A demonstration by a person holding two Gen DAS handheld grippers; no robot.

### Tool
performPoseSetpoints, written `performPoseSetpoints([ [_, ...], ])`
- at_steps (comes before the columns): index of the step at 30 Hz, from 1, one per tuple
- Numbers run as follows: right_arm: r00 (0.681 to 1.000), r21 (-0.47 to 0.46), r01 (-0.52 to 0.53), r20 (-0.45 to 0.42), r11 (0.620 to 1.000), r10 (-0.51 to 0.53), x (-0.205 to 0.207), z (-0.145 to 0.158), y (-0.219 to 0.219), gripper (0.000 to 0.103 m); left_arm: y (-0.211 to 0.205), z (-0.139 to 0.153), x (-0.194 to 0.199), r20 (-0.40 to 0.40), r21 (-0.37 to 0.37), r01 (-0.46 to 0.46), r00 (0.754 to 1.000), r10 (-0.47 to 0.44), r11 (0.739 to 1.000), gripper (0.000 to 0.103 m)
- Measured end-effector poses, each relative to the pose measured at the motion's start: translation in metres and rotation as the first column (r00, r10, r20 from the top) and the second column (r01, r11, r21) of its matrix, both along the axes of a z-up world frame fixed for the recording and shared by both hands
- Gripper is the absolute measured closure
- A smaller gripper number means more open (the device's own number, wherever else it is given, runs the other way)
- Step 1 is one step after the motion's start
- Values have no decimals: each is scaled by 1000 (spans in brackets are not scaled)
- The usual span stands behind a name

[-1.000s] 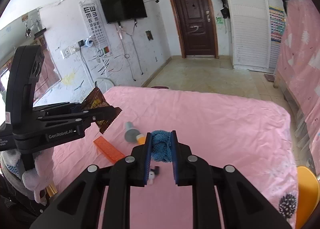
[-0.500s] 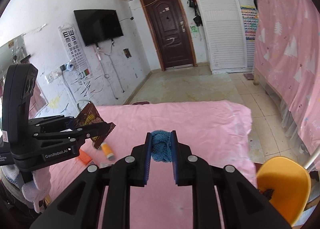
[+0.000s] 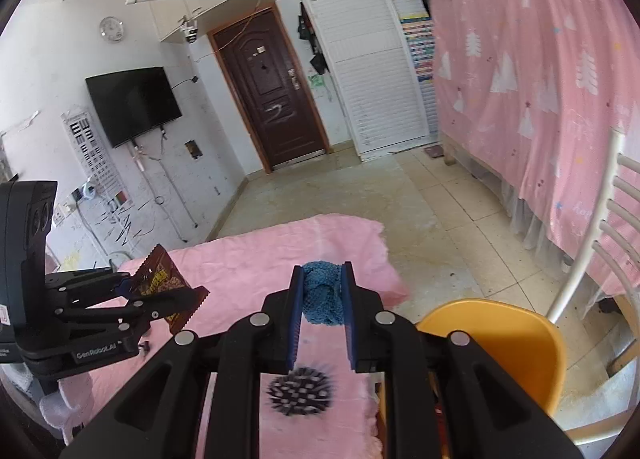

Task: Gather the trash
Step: 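Carry the packet and blue ball to the orange bucket and release both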

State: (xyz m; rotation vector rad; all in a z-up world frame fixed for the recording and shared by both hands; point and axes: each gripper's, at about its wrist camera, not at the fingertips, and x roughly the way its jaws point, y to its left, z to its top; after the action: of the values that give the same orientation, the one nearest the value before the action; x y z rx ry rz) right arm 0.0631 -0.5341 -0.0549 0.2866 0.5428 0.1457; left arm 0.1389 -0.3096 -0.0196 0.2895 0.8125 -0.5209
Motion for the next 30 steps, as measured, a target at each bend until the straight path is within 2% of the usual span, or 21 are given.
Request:
performPoseSetpoints([
  [11,995,57,96,-8,994,-95,-8,-18,-64,95,-68,-15,-5,-47,13,112,993,-112,994,74],
  [18,989,99,149,-15,984,-149,-11,-28,-96,95,-116,-23,-8,-95,3,210,973,-208,978,74],
  [24,977,130,211,-16,969,-211,-20,-35,-121,95,-152,-28,-13,-114,6,256,961,-254,967,72],
  [26,975,132,220,-19,967,-220,-22,-39,-125,95,-159,-28,-13,-118,2,262,959,-260,965,60],
  [27,974,137,227,-22,964,-226,-22,-40,-127,94,-162,-27,-12,-120,-6,264,957,-262,965,47],
  [28,973,140,230,-25,963,-228,-21,-40,-127,94,-164,-27,-12,-120,-12,264,957,-263,964,41],
  [30,971,143,238,-34,961,-235,-18,-41,-128,93,-169,-27,-12,-117,-14,260,959,-260,966,40],
])
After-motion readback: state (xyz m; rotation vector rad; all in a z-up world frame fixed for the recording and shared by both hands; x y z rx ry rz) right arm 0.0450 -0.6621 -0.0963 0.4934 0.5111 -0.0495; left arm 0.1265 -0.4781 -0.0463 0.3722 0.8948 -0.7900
